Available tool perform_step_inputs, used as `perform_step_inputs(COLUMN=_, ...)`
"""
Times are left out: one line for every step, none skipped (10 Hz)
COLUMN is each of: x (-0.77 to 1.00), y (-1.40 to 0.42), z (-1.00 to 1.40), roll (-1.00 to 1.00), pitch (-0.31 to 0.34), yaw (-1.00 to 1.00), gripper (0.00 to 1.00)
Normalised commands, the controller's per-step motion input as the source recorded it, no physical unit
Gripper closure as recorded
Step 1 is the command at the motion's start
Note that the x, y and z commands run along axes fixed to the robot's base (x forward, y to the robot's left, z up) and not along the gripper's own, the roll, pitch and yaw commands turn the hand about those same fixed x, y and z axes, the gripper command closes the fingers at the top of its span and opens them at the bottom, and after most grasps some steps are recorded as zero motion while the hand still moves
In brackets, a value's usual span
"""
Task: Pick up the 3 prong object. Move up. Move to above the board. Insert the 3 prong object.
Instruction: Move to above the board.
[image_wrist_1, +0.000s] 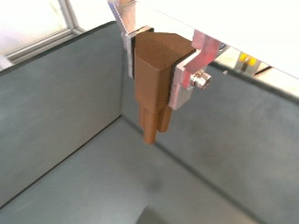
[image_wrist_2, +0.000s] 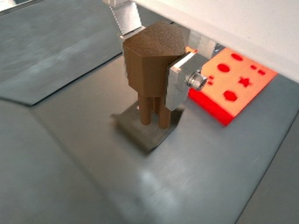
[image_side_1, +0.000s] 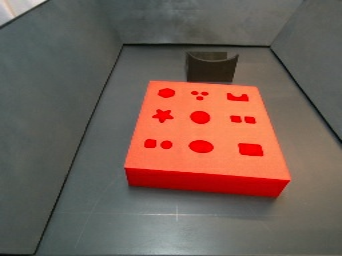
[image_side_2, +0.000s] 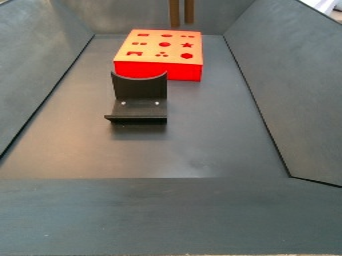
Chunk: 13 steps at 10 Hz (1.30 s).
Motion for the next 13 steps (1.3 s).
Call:
perform_step_inputs(x=-0.1, y=-1.0, z=0.07, roll=0.05, pitch=-0.008, yaw=0.0, gripper=1.0)
perform_step_inputs(x=-0.11, y=-1.0, z=0.07, roll=0.04, pitch=-0.011, yaw=0.0, gripper=1.0)
perform_step_inputs(x=-0.11, y=-1.0, z=0.07, roll=0.05, pitch=-0.011, yaw=-0.01, gripper=1.0)
perform_step_inputs(x=-0.11, y=-1.0, z=0.07, roll=0.05, pitch=-0.01, yaw=0.0, gripper=1.0)
perform_step_inputs(x=-0.11, y=-1.0, z=0.07, roll=0.05, pitch=-0.008, yaw=0.0, gripper=1.0)
perform_step_inputs(x=-0.11, y=-1.0, z=0.07, roll=0.04, pitch=-0.006, yaw=0.0, gripper=1.0)
perform_step_inputs(x=-0.11, y=-1.0, z=0.07, roll=0.03, pitch=-0.002, yaw=0.0, gripper=1.0)
perform_step_inputs(x=-0.11, y=-1.0, z=0.08, roll=0.02, pitch=-0.001, yaw=0.01, gripper=1.0)
perform_step_inputs(x=-0.12, y=-1.0, z=0.08, roll=0.01, pitch=0.002, yaw=0.01, gripper=1.0)
perform_step_inputs(x=-0.12, y=-1.0, z=0.08, roll=0.0, pitch=0.004, yaw=0.01, gripper=1.0)
perform_step_inputs(x=-0.12, y=-1.0, z=0.08, roll=0.0, pitch=0.007, yaw=0.0, gripper=1.0)
perform_step_inputs(x=-0.12, y=-1.0, z=0.09, roll=0.0, pitch=0.008, yaw=0.01, gripper=1.0)
perform_step_inputs(x=-0.11, y=-1.0, z=0.1, roll=0.0, pitch=0.016, yaw=0.01, gripper=1.0)
